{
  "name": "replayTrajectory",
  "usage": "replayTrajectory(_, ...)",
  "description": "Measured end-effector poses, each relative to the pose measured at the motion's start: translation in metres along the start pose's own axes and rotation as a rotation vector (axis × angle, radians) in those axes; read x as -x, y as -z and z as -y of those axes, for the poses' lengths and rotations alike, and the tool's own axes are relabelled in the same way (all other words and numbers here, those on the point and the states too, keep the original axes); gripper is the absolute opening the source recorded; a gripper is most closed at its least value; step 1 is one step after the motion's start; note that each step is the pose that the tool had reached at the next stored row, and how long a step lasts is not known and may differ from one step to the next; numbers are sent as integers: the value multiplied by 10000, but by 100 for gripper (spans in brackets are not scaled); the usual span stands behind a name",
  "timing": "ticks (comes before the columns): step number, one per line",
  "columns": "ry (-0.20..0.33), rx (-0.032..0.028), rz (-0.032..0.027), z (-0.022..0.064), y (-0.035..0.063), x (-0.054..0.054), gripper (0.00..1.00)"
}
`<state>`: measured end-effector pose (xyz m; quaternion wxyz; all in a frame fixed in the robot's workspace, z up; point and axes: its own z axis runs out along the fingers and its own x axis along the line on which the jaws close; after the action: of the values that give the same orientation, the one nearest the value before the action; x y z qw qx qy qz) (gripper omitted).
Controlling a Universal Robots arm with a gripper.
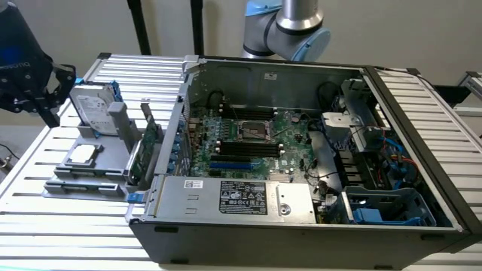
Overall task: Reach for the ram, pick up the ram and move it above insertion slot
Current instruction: 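Pick up the ram and move it above insertion slot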
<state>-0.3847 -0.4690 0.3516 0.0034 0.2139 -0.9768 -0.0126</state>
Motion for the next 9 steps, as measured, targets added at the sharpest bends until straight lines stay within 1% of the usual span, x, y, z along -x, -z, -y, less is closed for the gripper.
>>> replayTrajectory(9,1625,-2,-42,0,-1,0,11)
